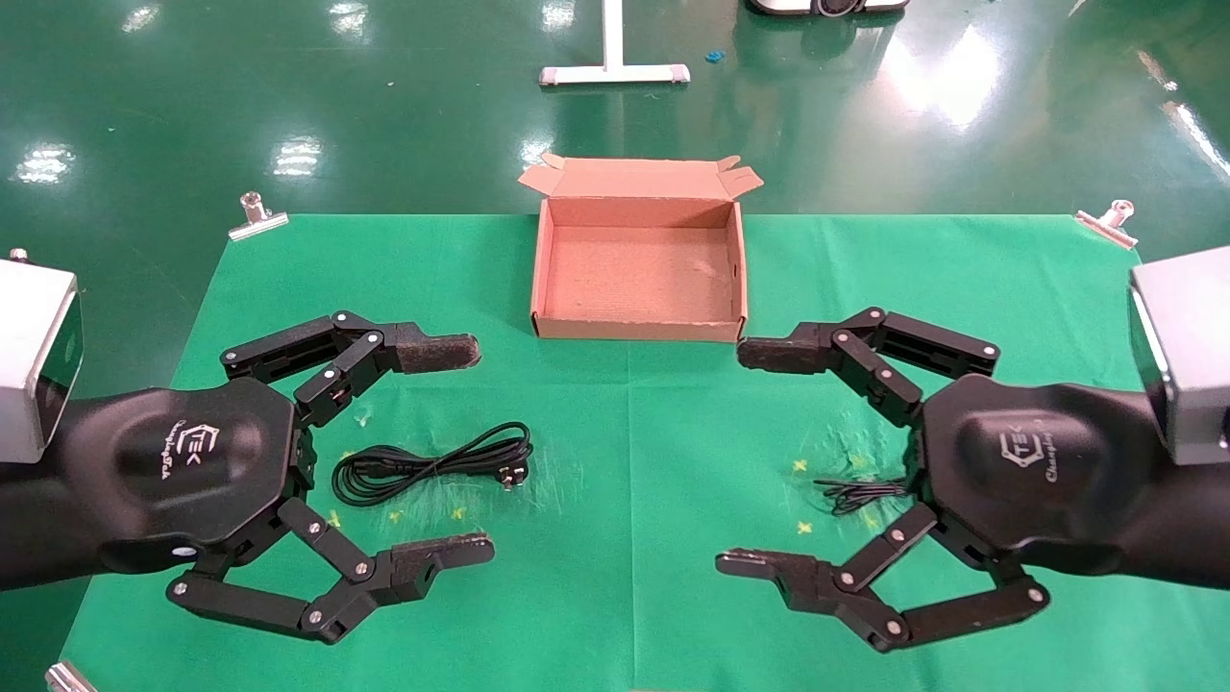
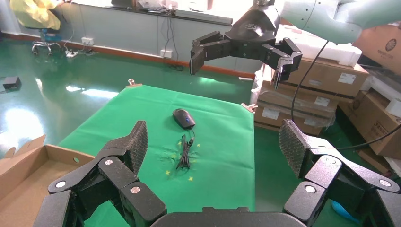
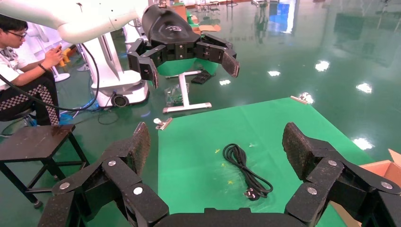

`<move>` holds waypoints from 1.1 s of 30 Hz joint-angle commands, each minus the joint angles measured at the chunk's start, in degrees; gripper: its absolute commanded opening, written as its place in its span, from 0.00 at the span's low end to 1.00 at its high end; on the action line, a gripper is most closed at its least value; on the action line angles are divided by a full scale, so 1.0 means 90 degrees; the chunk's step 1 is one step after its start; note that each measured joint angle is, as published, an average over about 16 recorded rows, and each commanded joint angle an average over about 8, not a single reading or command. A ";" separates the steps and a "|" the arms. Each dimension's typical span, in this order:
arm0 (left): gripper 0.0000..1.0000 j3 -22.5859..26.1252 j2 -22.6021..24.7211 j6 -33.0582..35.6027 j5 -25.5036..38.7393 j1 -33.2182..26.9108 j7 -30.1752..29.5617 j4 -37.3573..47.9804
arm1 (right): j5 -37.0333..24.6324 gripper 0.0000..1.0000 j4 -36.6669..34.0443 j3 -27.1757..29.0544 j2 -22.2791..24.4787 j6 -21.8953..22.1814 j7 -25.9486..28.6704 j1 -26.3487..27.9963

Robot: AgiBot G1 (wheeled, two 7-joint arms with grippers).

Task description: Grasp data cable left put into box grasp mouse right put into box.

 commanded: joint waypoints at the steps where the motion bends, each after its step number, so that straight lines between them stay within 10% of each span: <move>1: 1.00 0.0000 0.0000 0.0000 0.0000 0.0000 0.0000 0.0000 | 0.0000 1.00 0.0000 0.0000 0.0000 0.0000 0.0000 0.0000; 33: 1.00 0.0155 -0.0086 -0.0028 0.0386 -0.0046 -0.0101 -0.0091 | -0.0446 1.00 0.0107 -0.0089 0.0111 0.0105 -0.0108 0.0017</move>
